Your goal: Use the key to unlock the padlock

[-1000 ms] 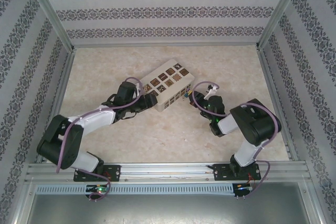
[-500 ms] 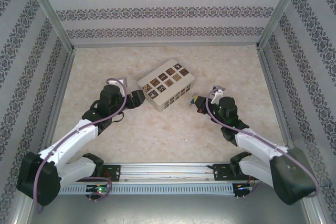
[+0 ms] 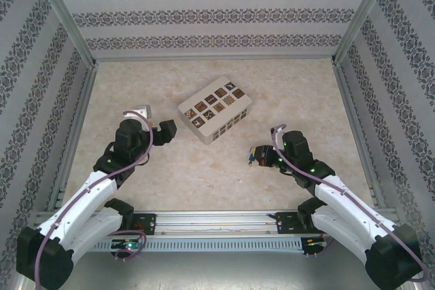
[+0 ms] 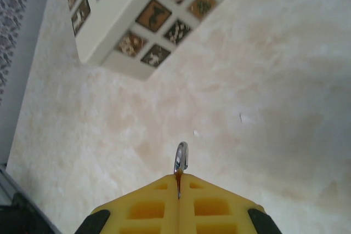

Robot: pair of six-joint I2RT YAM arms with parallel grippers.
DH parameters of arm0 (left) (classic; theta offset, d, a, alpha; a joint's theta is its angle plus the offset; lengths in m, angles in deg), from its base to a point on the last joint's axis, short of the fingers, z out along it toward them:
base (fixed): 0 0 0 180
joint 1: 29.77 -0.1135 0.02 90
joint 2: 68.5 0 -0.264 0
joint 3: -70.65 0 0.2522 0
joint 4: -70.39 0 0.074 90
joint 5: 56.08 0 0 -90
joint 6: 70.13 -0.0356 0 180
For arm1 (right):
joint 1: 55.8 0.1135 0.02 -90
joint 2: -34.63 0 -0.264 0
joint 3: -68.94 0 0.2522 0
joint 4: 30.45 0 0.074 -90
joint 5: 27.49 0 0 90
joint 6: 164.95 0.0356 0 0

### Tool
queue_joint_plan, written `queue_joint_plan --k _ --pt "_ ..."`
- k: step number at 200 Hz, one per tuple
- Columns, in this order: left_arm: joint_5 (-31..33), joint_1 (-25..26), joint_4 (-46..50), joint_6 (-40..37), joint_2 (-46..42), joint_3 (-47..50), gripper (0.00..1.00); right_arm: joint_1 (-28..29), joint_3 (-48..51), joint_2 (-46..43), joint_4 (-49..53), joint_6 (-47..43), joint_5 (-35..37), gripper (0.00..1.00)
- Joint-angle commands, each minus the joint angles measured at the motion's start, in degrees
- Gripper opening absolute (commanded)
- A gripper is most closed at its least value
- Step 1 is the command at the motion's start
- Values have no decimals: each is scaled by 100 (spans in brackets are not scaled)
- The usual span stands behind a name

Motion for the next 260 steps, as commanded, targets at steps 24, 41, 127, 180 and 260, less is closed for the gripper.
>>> queue_joint_plan --k 24,41,127,180,260 --pt "315 -92 25 -431 -383 228 92 365 -272 22 801 13 -125 0" --pt "356 -106 78 -463 -469 257 93 524 -313 166 853 21 -217 0" --pt "588 -131 376 -811 -739 229 94 926 -242 546 762 214 -419 0" --pt "641 -137 311 -808 -706 191 94 936 -244 722 618 178 -415 0" --pt "834 -152 325 -795 -730 72 96 817 -401 538 805 -30 -1 18"
